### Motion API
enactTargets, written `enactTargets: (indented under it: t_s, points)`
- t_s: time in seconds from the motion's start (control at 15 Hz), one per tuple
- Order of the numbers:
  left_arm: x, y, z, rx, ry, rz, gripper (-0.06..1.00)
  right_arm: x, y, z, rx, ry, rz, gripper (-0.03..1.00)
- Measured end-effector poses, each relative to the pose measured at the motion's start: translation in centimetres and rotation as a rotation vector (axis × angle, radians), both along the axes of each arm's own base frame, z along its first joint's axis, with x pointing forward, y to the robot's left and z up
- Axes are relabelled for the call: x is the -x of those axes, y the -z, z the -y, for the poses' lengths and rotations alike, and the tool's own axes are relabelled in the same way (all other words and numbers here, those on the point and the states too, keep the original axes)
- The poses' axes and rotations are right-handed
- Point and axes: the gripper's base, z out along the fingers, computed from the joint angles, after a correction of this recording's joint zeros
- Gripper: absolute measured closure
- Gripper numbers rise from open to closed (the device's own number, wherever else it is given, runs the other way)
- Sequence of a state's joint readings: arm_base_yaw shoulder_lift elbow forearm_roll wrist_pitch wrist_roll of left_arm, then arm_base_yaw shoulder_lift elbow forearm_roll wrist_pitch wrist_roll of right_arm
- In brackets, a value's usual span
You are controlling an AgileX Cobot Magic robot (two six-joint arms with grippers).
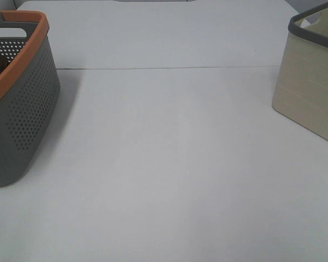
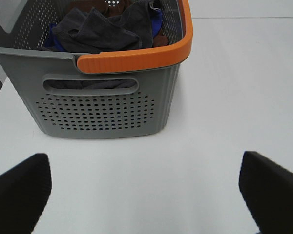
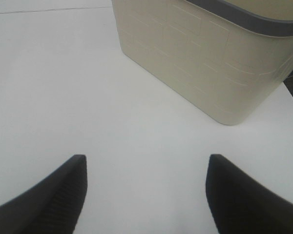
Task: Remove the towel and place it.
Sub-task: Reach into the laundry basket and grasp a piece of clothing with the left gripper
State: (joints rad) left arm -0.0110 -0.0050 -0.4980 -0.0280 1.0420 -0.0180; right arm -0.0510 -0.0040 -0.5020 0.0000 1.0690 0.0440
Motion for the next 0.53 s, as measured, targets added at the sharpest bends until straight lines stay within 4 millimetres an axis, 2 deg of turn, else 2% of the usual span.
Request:
enactTargets:
  t_s: [0.53]
  points:
    - [0.0,0.0,0.0,0.0,0.0,0.0,-0.04,0.0,0.0,0.0,0.0,0.0,0.0,0.35]
